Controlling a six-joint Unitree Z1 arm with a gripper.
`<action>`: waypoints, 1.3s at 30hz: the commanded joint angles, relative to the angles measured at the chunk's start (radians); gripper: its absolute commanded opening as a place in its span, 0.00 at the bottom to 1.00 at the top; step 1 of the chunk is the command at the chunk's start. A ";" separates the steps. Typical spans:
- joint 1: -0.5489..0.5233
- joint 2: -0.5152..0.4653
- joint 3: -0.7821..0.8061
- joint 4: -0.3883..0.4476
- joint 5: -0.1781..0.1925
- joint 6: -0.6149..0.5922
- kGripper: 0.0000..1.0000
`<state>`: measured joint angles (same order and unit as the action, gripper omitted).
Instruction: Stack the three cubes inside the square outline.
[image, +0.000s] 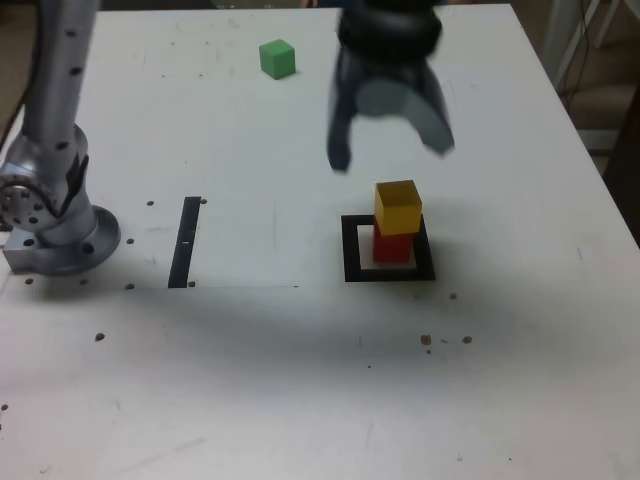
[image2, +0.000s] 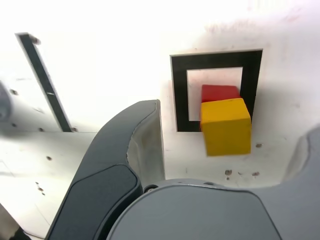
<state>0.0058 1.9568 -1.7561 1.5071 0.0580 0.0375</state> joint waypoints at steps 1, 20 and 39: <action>0.047 -0.024 -0.004 0.020 0.007 0.034 1.00; 0.656 0.002 -0.141 0.043 0.137 0.393 1.00; 0.949 0.325 -0.367 0.060 0.128 0.441 1.00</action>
<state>0.9459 2.2677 -2.1082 1.5569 0.1855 0.4756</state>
